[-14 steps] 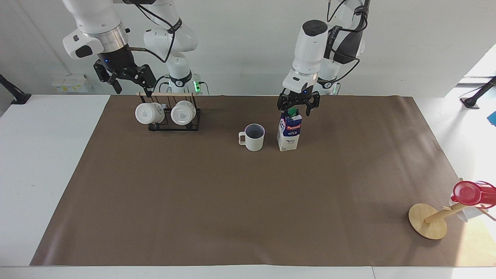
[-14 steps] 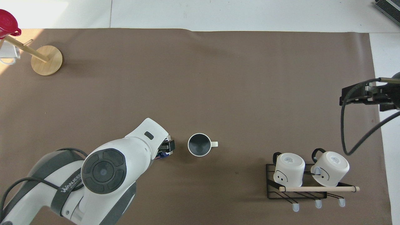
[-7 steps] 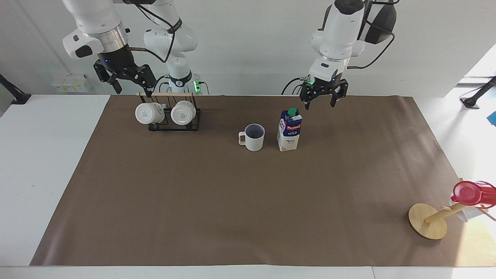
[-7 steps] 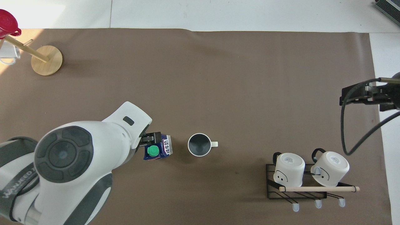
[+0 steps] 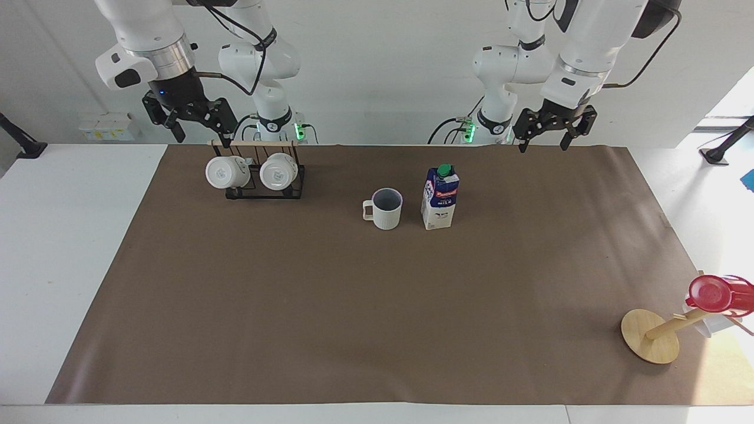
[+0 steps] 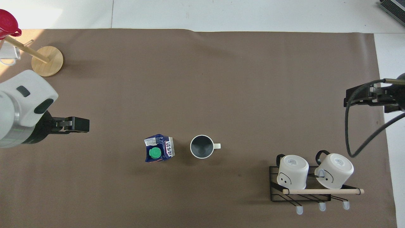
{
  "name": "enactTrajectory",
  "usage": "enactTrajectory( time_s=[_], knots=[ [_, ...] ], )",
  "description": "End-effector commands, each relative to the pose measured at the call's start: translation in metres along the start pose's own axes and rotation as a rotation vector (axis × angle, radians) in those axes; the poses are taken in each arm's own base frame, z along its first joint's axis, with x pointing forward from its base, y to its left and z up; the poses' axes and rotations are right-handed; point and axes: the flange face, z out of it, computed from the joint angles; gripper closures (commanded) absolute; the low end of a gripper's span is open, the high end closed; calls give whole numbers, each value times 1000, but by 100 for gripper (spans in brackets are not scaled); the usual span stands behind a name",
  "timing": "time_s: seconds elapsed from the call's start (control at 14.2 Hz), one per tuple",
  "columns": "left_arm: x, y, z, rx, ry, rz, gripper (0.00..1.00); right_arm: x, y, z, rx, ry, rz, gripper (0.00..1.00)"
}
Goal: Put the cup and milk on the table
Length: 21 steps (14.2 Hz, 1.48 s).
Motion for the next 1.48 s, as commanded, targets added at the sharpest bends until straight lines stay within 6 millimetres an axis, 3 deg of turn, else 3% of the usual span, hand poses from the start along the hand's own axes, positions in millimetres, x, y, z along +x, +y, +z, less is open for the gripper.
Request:
enactTrajectory(
  time_s=[0.0, 0.42, 1.41],
  knots=[
    [0, -21, -15, -12, -28, 22, 0, 0, 4, -2, 21, -7, -13, 0],
    [-3, -47, -16, -59, -76, 1, 0, 0, 4, -2, 21, -7, -13, 0],
    [-3, -62, -13, -29, -89, 27, 0, 0, 4, -2, 21, -7, -13, 0]
  ],
)
